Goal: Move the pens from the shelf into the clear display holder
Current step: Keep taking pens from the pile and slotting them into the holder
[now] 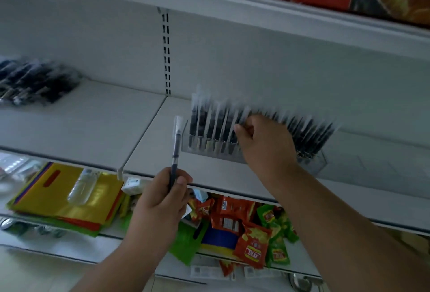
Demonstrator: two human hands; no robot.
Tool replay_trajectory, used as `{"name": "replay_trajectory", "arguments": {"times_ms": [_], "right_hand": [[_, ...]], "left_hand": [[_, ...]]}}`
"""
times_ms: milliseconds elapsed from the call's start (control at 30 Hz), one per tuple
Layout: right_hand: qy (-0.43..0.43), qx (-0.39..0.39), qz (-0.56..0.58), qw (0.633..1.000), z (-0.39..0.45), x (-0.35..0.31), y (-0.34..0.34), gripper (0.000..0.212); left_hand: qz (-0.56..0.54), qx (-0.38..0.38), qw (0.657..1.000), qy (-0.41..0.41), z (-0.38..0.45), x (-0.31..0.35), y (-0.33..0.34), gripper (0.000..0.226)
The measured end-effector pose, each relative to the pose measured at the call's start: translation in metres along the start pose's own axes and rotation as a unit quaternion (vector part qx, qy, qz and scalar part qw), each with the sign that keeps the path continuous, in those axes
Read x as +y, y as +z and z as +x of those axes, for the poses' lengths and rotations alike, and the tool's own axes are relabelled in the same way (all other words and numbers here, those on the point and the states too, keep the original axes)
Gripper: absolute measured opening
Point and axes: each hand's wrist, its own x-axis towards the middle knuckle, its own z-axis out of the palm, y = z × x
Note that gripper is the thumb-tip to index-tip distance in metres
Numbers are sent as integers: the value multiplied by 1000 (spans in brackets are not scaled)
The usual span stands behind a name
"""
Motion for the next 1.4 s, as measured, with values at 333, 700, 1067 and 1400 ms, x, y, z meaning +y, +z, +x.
{"name": "replay_trajectory", "arguments": {"times_ms": [333,700,1067,1400], "right_hand": [[9,-81,276,958,-16,-19,-14,20],[163,135,371,904,-30,-12,-25,22],[101,219,96,966,-12,-20,-34,19],[56,78,22,995,-12,0,12,31]], "left_hand": [[142,-104,983,45,25,7,10,16],[427,-164,870,185,51,28,-11,15],[594,-154,701,363,82,14,0,44],[618,-64,675,399,85,-6,12,43]]}}
